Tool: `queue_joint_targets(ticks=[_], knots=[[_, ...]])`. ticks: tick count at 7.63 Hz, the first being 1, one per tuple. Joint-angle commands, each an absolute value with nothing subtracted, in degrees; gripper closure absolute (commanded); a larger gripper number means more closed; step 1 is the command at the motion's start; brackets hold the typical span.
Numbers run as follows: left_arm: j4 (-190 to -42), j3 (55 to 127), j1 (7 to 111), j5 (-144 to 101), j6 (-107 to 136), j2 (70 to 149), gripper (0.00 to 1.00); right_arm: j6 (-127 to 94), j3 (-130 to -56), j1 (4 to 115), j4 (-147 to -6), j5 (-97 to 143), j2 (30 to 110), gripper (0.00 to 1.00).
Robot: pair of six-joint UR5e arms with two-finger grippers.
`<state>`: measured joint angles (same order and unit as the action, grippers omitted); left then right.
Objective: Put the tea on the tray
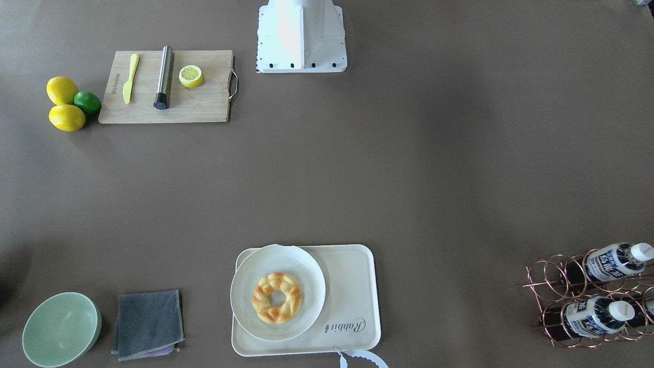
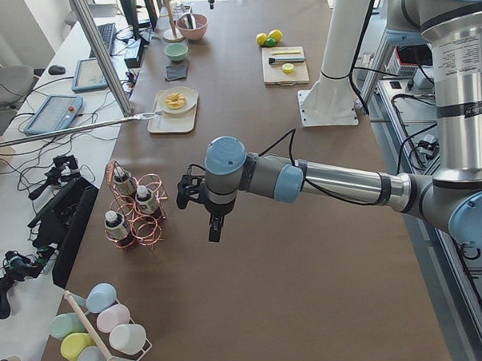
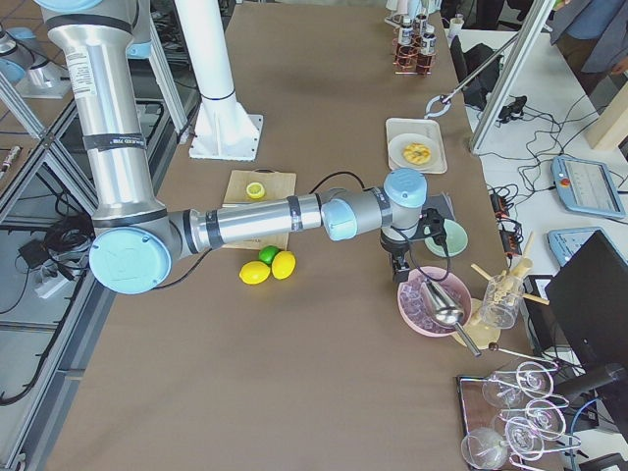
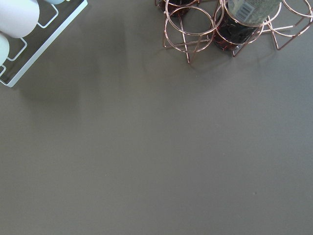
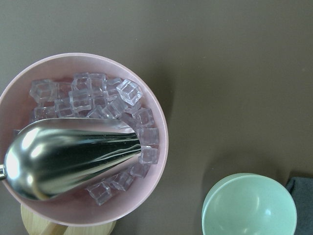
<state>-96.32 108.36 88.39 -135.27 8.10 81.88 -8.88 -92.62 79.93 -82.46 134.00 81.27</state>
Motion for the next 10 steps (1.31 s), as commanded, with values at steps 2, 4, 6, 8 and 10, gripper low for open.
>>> queue_joint_targets(ticks=[2,4,6,8,10], knots=[[-96.2,108.2,86.5,-135.4,8.0,82.4,0.03,-10.3,-94.9,79.8,-82.1,136.3,82.4,0.00],[-96.2,106.8,85.6,-135.4,8.1,83.8,0.03,-10.7,-95.4,79.9,-82.2,136.7,83.3,0.00],[-96.2,105.8,85.6,-135.4,8.3,85.3,0.03,-10.7,-96.4,79.9,-82.2,137.7,83.9,0.00],[-95.9,104.8,85.6,-135.4,8.3,86.6,0.02,-10.7,-96.9,79.9,-82.2,138.3,84.1,0.00],[-95.8,102.8,85.6,-135.8,8.3,89.6,0.02,-10.7,-97.2,79.9,-82.2,138.3,84.4,0.00]])
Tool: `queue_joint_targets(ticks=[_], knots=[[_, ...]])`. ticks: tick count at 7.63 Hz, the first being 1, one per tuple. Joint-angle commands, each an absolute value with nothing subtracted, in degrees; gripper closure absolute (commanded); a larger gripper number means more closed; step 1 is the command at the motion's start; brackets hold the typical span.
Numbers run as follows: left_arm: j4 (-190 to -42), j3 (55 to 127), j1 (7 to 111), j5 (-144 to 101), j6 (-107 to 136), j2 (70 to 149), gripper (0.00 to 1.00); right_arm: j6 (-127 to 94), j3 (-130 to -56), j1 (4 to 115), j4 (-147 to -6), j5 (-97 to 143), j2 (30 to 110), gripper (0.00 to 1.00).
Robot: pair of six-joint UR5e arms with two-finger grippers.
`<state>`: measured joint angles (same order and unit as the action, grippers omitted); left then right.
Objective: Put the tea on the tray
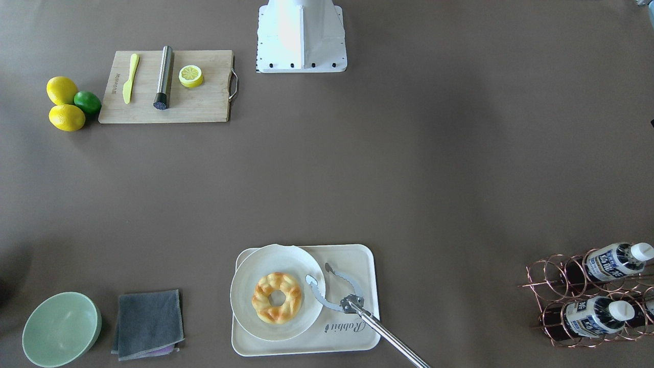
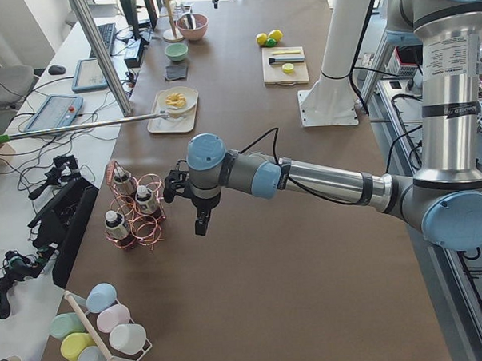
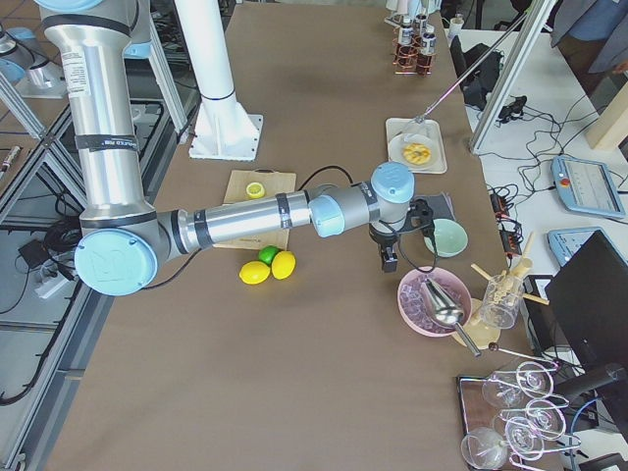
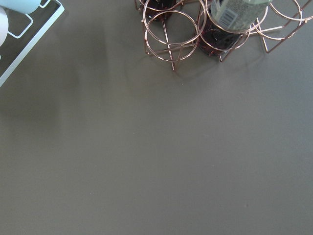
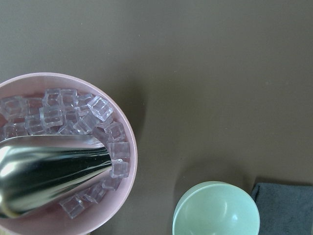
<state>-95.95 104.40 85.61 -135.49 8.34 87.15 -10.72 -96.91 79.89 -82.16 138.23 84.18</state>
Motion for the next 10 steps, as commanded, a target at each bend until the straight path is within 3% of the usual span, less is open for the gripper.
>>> queue_joint_targets(ticks=[1,10], knots=[[-95.7,101.4,85.6,-136.0,8.7,91.6,0.02,-10.7,-97.2,79.9,-82.2,138.3,84.4,0.00],[-95.7,98.2,78.9,-133.8,27.9,101.2,0.03,-11.5,-97.1,79.9,-82.2,138.3,84.4,0.00]])
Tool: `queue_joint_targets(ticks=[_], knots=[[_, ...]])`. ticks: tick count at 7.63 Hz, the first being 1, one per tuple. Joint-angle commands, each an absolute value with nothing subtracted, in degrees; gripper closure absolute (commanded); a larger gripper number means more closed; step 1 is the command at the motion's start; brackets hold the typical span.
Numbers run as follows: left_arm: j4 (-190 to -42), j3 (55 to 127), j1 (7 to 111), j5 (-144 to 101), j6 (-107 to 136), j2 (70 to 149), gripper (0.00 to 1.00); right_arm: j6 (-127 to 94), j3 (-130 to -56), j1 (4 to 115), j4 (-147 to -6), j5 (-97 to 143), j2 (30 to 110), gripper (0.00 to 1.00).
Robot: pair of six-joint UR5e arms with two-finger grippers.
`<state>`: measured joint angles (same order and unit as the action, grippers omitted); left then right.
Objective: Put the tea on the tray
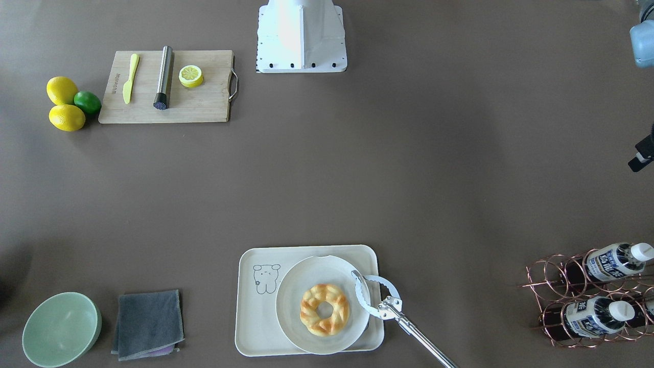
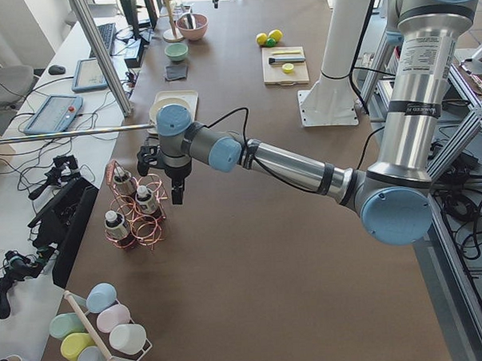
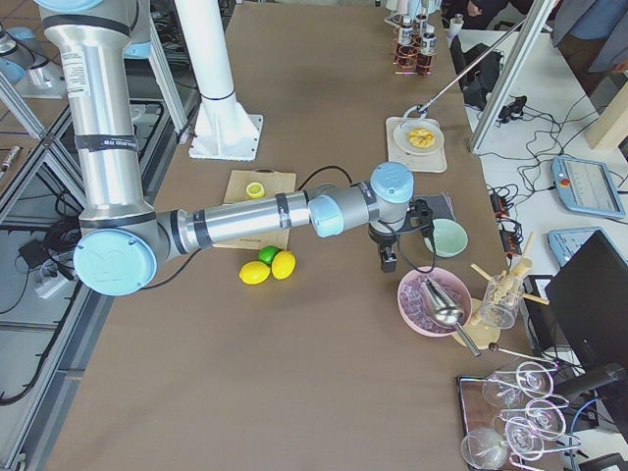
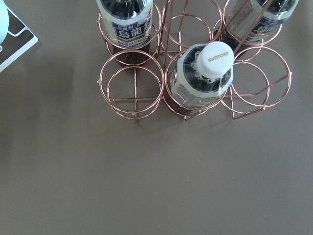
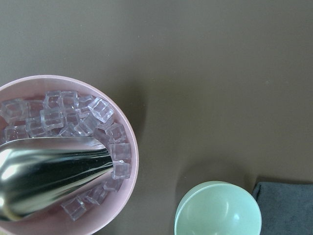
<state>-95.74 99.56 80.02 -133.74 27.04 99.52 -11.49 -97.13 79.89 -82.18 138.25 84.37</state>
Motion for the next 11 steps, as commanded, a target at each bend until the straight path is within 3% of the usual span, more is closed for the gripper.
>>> queue_joint_targets(ticks=[1,11], knots=[[-95.7,96.9,77.6,-133.8,30.1,102.8,0.03,-11.5,-97.0,79.9,-82.3,138.3,84.4,0.00],[-96.4,80.2,77.3,-131.3,26.0,115.7,0.14,-13.1,-97.2,79.9,-82.2,138.3,84.5,0.00]])
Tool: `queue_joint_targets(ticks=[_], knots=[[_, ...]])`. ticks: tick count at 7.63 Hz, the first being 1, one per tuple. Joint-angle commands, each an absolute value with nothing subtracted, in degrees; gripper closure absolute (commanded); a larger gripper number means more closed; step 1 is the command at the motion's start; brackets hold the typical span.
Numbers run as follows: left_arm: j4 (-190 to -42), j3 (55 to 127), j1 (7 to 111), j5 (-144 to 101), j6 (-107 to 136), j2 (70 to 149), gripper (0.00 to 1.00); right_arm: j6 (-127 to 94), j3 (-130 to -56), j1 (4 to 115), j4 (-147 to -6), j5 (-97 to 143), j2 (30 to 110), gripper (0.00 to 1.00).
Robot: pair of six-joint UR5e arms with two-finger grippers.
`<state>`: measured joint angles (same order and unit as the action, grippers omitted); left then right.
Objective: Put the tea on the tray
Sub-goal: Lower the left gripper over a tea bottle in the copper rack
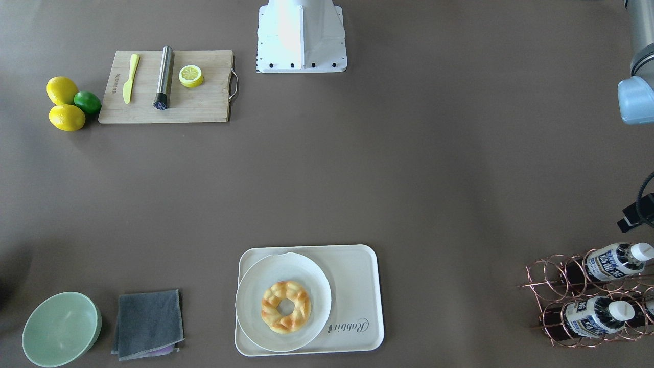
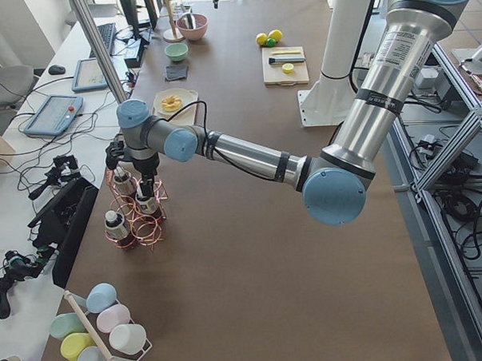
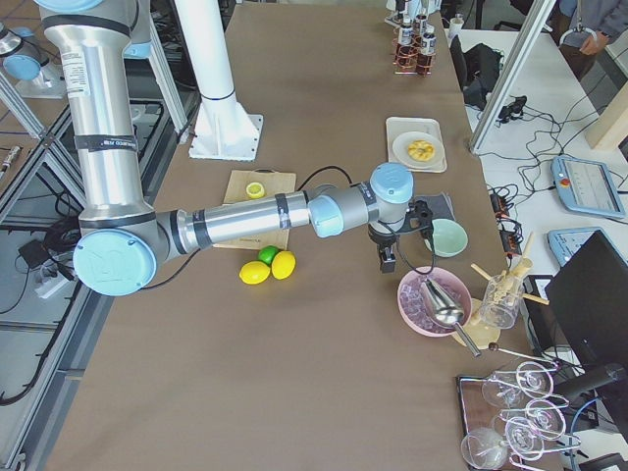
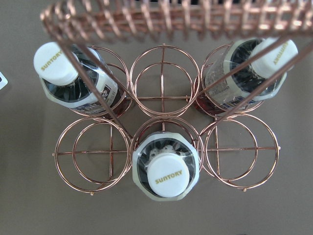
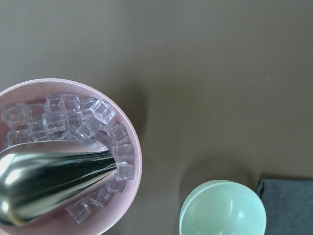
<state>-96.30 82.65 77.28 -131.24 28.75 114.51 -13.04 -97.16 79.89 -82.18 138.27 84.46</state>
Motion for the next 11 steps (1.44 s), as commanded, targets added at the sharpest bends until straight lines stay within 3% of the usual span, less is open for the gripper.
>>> queue_joint_targets(ticks=[1,3,7,11], knots=[[-96.5,79.2,77.2,-131.3,25.4,115.9,0.14,-13.1,-97.2,79.9,-82.2,138.3,84.5,0.00],[-97.3,77.2,76.9,-131.3,25.5,117.1,0.19,-13.1,-97.2,79.9,-82.1,138.3,84.5,0.00],[-99.5,75.8,77.0,-131.3,25.5,117.5,0.19,-13.6,-97.3,79.9,-82.2,138.2,84.5,0.00],[-99.5,75.0,77.0,-131.3,25.4,118.6,0.34,-13.6,-97.3,79.9,-82.2,138.2,84.9,0.00]])
